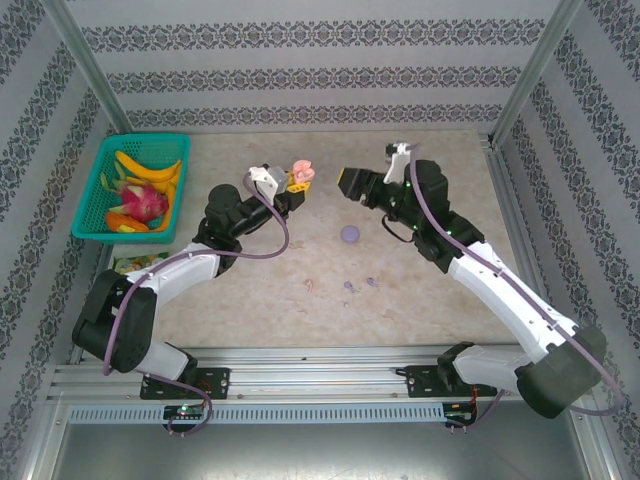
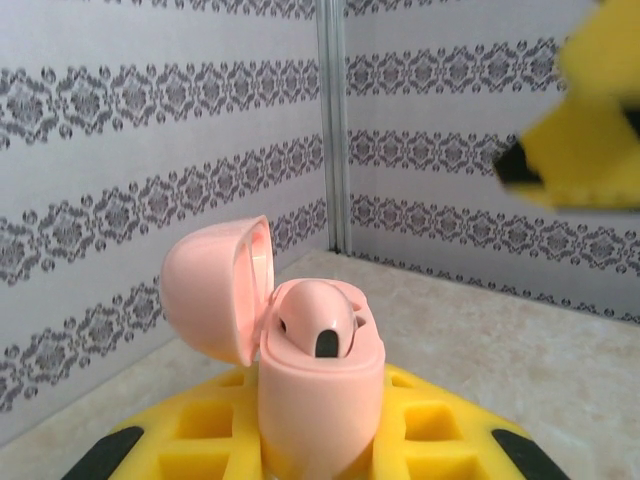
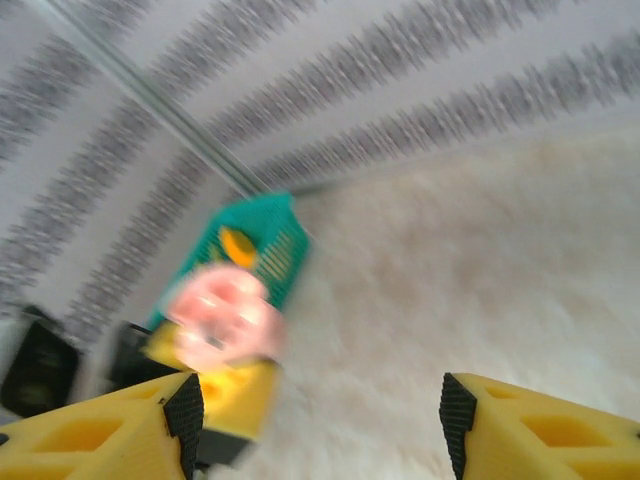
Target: Insert the wireless bluetooth earbuds into the charging case
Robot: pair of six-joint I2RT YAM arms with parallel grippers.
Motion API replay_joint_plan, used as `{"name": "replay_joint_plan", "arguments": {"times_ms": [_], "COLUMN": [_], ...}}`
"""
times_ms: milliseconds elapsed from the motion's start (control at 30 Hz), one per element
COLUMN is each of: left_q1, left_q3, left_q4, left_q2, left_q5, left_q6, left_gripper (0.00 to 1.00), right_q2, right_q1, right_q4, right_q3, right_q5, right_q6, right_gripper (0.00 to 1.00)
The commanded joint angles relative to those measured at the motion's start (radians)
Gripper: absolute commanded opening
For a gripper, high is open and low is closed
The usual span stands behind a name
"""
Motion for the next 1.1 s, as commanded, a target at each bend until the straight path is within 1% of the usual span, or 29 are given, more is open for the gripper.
{"name": "replay_joint_plan", "arguments": {"times_ms": [0,100,200,267,333,533,700,833,1067], "left_q1": [0.026,0.042,0.058,0.067,0.078,0.102,0.106,0.106,0.105], "left_q3": [-0.031,-0.057,-0.075,-0.086,-0.096,-0.124,-0.137,-0.137,-0.129], "left_q4": [0.069,0.080,0.084,0.085,0.084,0.061,0.047,0.038,0.034], "left_q2": [-0.049,-0.064,-0.079,-0.090,-0.105,-0.156,-0.181,-0.187,-0.177], "left_q5": [-0.041,-0.059,-0.072,-0.079,-0.082,-0.087,-0.089,-0.092,-0.088], "left_q6": [-0.008,-0.014,-0.021,-0.027,-0.033,-0.038,-0.041,-0.041,-0.045], "left_gripper": [0.00,0.00,0.00,0.00,0.00,0.00,0.00,0.00,0.00], "right_q2": [0.043,0.102,0.207,0.294,0.380,0.540,0.616,0.649,0.686], "right_q1": [0.038,0.120,0.212,0.247,0.271,0.283,0.281,0.280,0.285], "right_q4": [-0.218,-0.251,-0.278,-0.299,-0.315,-0.317,-0.326,-0.351,-0.406], "right_q3": [-0.062,-0.098,-0.079,-0.045,-0.005,0.058,0.102,0.126,0.149], "right_q5": [0.069,0.129,0.167,0.151,0.117,-0.006,-0.074,-0.082,-0.053], "right_q6": [0.114,0.157,0.160,0.133,0.066,-0.132,-0.234,-0.276,-0.330], "right_gripper": [0.65,0.64,0.63,0.63,0.61,0.58,0.55,0.53,0.51]}}
